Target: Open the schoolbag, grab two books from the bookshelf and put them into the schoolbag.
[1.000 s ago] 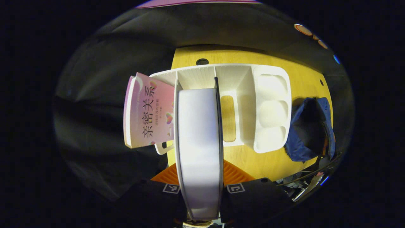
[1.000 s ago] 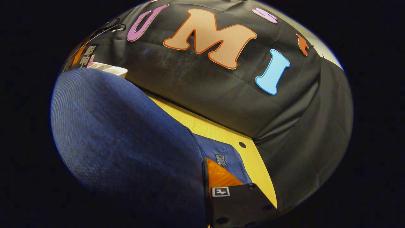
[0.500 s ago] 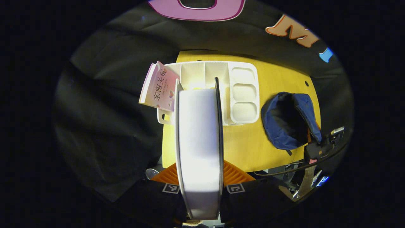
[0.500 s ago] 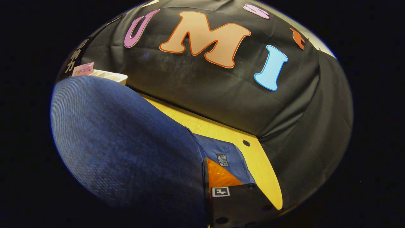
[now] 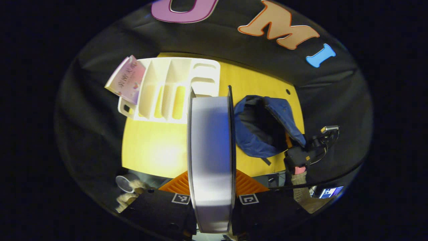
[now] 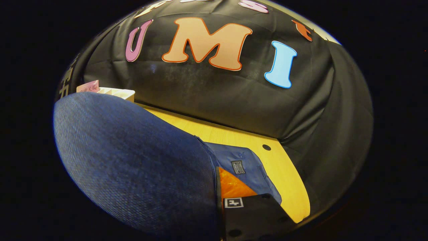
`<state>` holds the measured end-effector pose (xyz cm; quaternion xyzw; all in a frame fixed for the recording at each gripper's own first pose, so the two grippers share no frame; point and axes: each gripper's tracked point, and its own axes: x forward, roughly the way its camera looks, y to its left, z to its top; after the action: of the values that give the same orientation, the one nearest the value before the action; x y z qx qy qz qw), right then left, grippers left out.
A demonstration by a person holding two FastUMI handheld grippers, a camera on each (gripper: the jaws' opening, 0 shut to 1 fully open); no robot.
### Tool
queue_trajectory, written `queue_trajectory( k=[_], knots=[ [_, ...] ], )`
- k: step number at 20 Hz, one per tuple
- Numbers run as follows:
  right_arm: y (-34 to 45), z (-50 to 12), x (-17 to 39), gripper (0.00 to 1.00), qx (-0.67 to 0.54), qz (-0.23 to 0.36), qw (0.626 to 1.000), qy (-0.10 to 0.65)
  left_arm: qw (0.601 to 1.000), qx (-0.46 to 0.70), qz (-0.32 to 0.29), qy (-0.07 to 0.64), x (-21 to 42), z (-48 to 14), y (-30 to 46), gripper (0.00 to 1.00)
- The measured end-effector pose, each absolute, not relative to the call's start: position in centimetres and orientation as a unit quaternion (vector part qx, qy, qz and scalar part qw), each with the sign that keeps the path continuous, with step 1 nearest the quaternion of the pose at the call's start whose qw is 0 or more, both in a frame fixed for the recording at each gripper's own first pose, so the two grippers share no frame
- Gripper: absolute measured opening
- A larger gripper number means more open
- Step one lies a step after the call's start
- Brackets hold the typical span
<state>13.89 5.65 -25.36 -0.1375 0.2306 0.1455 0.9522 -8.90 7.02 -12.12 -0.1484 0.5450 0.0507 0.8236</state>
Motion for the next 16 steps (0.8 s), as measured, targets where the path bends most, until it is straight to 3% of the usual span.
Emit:
queue_trajectory(
  k=[3,7,16],
  knots=[
    [5.4,-25.2,13.8,0.09,-0.136,0.152,0.951,0.231,0.835,-0.153,0.016,0.528,-6.8,-15.9,3.5,0.37],
    [5.6,-25.3,13.9,0.09,-0.136,0.161,0.949,0.233,0.83,-0.247,-0.016,0.5,-2.6,-19.9,-2.0,0.37],
    [4.8,-25.2,14.3,0.1,-0.1,0.161,0.952,0.241,0.844,-0.366,-0.064,0.387,5.6,-27.9,-9.0,0.37]
  ],
)
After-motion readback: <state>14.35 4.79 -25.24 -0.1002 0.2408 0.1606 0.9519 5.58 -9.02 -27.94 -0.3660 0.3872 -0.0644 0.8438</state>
